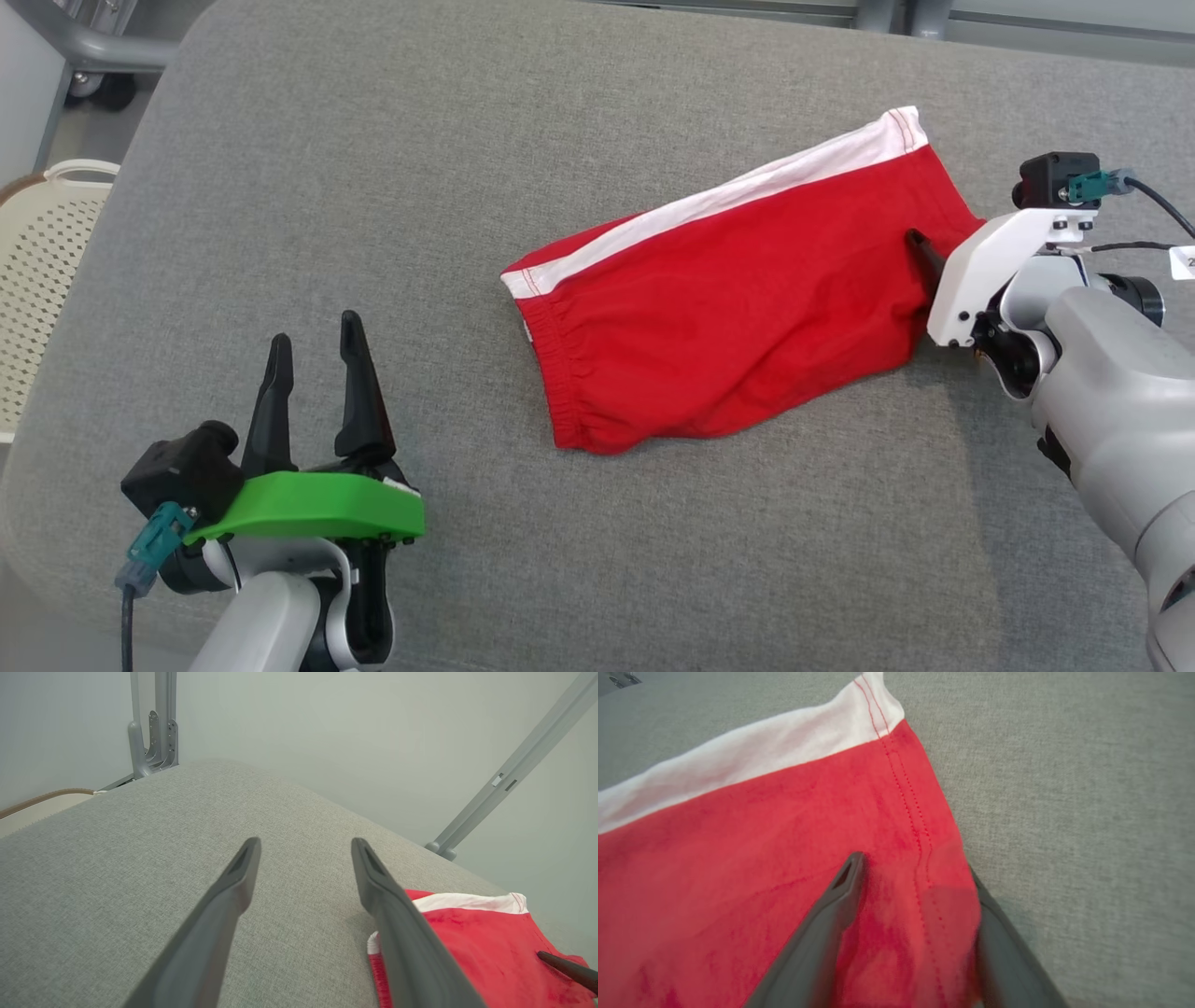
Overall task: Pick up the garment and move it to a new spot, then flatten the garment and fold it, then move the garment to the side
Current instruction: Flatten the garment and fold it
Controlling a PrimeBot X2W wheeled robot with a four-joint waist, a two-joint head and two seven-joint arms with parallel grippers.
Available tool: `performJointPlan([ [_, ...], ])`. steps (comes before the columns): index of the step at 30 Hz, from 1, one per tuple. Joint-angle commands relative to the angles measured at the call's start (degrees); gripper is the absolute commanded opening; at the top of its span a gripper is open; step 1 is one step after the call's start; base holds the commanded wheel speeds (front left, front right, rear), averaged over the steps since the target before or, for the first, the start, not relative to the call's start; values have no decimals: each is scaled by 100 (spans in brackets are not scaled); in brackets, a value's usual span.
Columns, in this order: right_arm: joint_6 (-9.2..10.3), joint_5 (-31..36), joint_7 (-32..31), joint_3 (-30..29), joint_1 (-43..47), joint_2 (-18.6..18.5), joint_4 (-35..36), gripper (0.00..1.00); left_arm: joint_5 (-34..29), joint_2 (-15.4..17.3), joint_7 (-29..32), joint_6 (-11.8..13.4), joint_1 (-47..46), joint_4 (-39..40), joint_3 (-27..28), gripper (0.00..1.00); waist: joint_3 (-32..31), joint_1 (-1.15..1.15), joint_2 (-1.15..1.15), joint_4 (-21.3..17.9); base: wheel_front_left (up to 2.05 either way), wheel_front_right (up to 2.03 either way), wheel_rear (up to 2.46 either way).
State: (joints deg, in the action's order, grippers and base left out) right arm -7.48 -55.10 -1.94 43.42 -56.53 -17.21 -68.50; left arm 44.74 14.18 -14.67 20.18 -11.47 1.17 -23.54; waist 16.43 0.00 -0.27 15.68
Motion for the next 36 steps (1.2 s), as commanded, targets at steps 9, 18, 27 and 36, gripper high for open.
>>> performJointPlan([
  [9,-1,-255,571,-123,39,160,114,0,-36,21,-33,-35,120,-48,86,100,-98,0,27,-218,0,0,0],
  [18,-1,-668,1090,-218,744,61,822,0,-52,81,22,-12,249,0,47,100,-403,0,27,-658,0,0,0],
  [27,-1,-864,1641,-433,1662,-92,1502,0,-75,213,131,108,445,189,19,100,-697,0,27,-1197,0,0,0],
  [36,-1,-447,1715,-1414,2431,-69,1842,0,-94,282,245,206,598,337,-49,100,-884,0,27,-1429,0,0,0],
])
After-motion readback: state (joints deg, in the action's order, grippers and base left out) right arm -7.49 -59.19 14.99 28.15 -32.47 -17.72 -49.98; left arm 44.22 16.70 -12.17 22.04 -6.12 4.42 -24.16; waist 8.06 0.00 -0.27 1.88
